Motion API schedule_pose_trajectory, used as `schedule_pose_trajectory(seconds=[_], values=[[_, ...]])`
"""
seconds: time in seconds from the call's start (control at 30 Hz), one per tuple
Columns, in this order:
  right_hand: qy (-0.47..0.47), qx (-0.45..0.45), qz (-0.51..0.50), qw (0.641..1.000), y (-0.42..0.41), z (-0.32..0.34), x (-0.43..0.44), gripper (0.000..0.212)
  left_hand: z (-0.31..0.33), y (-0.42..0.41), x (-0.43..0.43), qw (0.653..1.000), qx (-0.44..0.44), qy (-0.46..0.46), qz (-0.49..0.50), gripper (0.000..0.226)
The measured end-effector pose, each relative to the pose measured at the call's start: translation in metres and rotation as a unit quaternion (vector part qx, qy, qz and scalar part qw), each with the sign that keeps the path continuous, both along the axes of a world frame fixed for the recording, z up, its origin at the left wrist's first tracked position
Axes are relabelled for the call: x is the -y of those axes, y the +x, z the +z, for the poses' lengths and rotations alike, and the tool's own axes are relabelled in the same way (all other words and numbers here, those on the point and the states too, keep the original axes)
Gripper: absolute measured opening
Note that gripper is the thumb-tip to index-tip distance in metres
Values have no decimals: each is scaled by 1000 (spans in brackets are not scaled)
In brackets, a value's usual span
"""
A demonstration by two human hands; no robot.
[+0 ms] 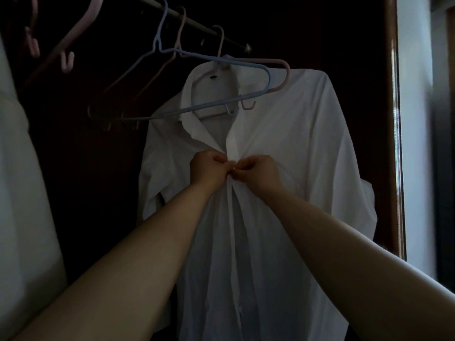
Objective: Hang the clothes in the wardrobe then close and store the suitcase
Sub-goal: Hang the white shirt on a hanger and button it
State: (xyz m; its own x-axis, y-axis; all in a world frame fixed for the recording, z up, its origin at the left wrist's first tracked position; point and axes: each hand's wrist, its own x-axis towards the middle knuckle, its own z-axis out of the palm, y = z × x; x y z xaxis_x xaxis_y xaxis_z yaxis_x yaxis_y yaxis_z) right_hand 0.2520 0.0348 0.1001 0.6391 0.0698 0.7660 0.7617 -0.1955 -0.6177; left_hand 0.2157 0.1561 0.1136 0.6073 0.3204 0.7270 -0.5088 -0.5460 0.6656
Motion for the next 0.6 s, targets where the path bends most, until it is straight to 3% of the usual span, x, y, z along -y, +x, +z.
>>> schedule_pose_trajectory(seconds=[0.17, 0.27, 0.33, 0.6], values=[[21, 30, -20, 999, 1, -3, -5, 24, 2, 1, 8, 997, -21, -67, 23, 6], [49, 40, 10, 998, -1, -3, -7, 12, 4, 1, 7, 990, -26, -138, -8, 22], [60, 44, 26, 997, -2, -4, -7, 14, 5, 3, 3, 989, -24, -147, -23, 20], [51, 43, 20, 998, 0, -1, -3, 17, 7, -10, -4, 999, -12, 20, -31, 14]])
